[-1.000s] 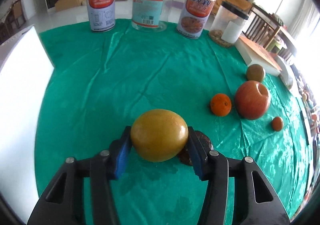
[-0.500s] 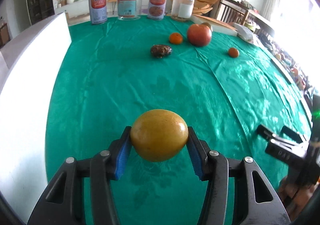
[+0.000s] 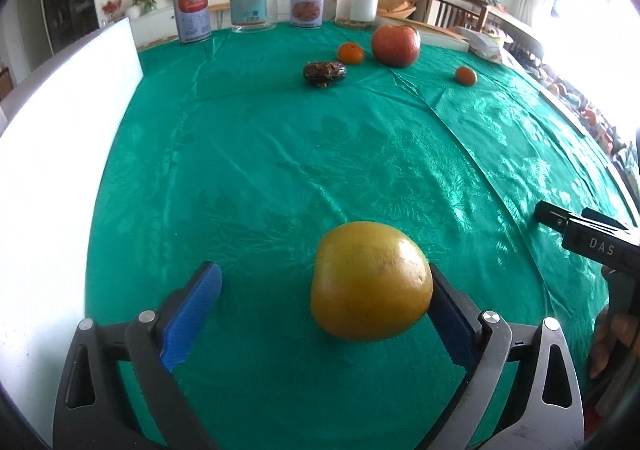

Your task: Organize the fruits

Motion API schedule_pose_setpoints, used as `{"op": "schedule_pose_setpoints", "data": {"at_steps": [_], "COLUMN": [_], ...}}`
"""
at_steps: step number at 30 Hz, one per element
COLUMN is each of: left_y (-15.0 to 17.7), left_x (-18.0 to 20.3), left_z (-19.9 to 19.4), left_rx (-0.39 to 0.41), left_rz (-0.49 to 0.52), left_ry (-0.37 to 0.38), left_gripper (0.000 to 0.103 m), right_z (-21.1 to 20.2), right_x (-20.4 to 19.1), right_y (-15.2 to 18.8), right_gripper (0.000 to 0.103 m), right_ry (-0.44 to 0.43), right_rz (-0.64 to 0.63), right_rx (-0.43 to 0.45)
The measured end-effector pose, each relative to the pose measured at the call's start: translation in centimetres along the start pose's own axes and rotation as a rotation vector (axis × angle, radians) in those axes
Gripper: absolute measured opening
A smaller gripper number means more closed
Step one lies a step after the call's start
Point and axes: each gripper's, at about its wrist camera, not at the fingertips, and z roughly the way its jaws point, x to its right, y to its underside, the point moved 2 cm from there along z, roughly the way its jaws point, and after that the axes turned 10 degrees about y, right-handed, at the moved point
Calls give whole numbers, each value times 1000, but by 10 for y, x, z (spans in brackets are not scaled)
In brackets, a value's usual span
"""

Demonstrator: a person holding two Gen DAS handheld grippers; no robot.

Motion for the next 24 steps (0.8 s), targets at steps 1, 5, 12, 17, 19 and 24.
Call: {"op": "schedule_pose_setpoints", "data": {"at_steps": [1,5,12,17,19,24], "left_y": [0,0,-1,-1,-1,-2], "left_x": [1,4,3,2,2,3], "left_z": [1,5,5,6,5,6], "left_rx": [-7,-29,-25,-23,-22,-21], "left_rz": [6,35,30,27,27,24], "left_ry": [-9,-45,-44,-45,-45,-46], "left_gripper": [100,102,102,102,102,102], "right_z": [0,-7,-10,34,38,45], "right_x": [1,6,-65,-151,-175,-215], "right_y": [0,-1,-70,-100,-109,-129], "right_gripper": [103,103,103,92,85,60], "right_ry": [0,-102,-414,-501,-510,-570], "right_rz": [1,35,-226,-425,-447,-449], "right_rx": [0,12,96,27,56,49]}}
